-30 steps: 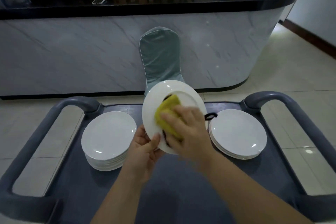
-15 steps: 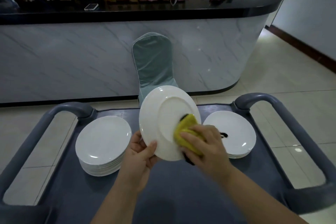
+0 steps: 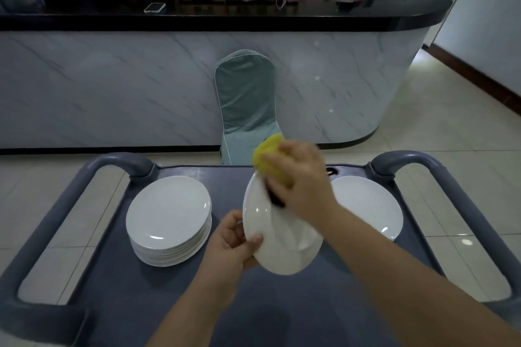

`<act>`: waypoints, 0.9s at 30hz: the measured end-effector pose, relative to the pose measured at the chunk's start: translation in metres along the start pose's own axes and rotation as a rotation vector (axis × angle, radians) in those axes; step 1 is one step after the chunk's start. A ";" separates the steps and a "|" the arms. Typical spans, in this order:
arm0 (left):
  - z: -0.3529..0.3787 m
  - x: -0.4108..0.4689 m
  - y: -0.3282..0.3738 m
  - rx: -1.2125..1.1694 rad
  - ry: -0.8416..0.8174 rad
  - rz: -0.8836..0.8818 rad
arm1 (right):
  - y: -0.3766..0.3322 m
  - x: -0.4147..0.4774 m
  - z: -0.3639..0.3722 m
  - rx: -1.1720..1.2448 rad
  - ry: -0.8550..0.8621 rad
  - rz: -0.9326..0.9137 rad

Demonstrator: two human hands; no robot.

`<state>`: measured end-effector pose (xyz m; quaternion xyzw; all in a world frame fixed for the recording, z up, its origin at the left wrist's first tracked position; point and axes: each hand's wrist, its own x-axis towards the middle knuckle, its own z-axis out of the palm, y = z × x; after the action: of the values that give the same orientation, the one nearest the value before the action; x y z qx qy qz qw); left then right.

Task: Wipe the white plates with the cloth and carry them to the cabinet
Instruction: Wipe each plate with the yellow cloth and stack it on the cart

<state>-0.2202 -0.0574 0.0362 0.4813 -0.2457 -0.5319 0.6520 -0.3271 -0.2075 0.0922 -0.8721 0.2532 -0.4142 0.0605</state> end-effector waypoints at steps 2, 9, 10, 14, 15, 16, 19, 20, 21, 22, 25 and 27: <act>-0.003 -0.004 0.000 0.018 -0.007 0.011 | 0.012 0.019 -0.006 -0.002 0.041 0.274; -0.005 -0.004 0.002 -0.033 0.069 -0.014 | -0.036 -0.008 0.026 0.073 -0.162 -0.353; -0.004 -0.005 0.002 -0.074 0.064 -0.025 | -0.026 0.003 0.025 0.093 -0.146 -0.261; -0.006 -0.008 0.001 -0.341 0.074 -0.069 | 0.029 0.030 0.015 0.127 -0.071 0.249; -0.007 -0.008 0.002 -0.410 0.079 -0.071 | 0.042 0.023 0.010 0.138 -0.052 0.339; -0.009 -0.007 0.003 -0.468 0.089 -0.065 | 0.049 0.011 0.004 0.146 -0.018 0.403; -0.004 0.004 0.008 -0.581 0.137 -0.043 | 0.029 -0.039 0.000 0.164 0.172 0.425; 0.000 0.010 0.010 -0.611 0.152 -0.043 | 0.009 -0.054 0.006 0.172 0.193 0.376; 0.005 0.015 0.012 -0.635 0.163 -0.047 | -0.011 -0.068 0.016 0.149 0.176 0.285; 0.010 0.020 0.013 -0.644 0.173 -0.054 | -0.028 -0.078 0.026 0.124 0.142 0.174; 0.010 0.029 0.017 -0.673 0.190 -0.065 | -0.026 -0.079 0.030 -0.013 0.082 -0.041; 0.005 0.031 0.020 -0.701 0.189 -0.045 | 0.001 -0.073 0.016 -0.049 0.134 0.054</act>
<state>-0.2053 -0.0885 0.0506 0.2808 0.0234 -0.5511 0.7854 -0.3541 -0.1744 0.0308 -0.8366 0.2903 -0.4635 0.0329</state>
